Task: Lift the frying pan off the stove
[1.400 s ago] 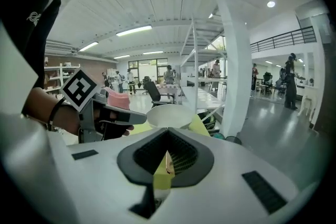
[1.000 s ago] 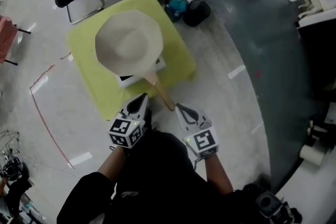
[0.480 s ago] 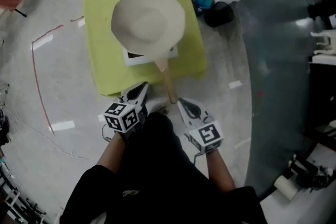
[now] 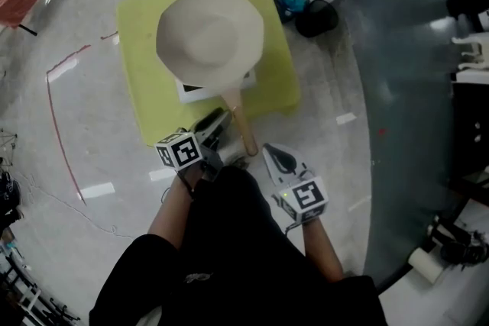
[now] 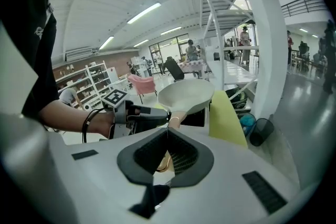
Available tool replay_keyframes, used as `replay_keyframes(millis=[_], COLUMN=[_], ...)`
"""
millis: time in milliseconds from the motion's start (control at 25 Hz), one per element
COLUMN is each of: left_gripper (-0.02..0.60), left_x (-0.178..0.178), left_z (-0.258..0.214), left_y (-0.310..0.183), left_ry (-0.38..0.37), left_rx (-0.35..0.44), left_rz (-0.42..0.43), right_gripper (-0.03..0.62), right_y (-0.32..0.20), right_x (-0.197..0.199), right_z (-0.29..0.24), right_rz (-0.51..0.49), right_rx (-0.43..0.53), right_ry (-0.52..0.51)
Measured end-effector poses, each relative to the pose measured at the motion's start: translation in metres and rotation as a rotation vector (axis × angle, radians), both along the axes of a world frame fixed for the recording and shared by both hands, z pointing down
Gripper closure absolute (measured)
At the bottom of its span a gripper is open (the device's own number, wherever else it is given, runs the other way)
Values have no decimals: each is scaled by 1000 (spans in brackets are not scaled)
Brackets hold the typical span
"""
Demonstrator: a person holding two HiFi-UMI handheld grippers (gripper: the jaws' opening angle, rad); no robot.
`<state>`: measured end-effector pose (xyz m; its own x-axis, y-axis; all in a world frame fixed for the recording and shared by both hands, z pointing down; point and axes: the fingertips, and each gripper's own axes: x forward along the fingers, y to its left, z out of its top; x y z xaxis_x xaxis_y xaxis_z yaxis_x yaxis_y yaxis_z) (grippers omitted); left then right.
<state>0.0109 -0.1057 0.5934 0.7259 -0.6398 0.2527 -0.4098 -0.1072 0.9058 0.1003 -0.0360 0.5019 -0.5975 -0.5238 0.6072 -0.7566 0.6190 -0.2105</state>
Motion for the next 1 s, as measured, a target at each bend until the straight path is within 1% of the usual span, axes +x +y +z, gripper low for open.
replay_keyframes(millis=[120,200,280,440,600,680,760,920,1000], left_gripper=[356,343,327,316,314,314,315,316,318], left_x=[11,15,18,24,33,36,37,44,47], left_z=[0,0,4,15,18,21,22,26,25], left_y=[-11,-19,-26,-33,-41,-45,-50,-53,-56], left_ry=[84,156,204,243,295,302,299,337,343], left_rx=[-22,-47,-72,-99,-131,-145,-140,-188,-177], left_rz=[19,10,2,3,-11,-11,-7,-11,9], right_gripper=[579,579,579,579,579,579,579,579,579], right_y=[-3,-3,-9,-15,-13,-16,-20,-22,-22], right_x=[7,9,9,9,9,8,7,7,7], right_z=[6,10,8,9,19,23,24,30,34], right_rz=[27,37,48,70,57,61,60,50,30], right_rx=[-15,-15,-10,-31,-52,-68,-74,-95,-110], right_ry=[3,1,5,13,7,0,5,20,25])
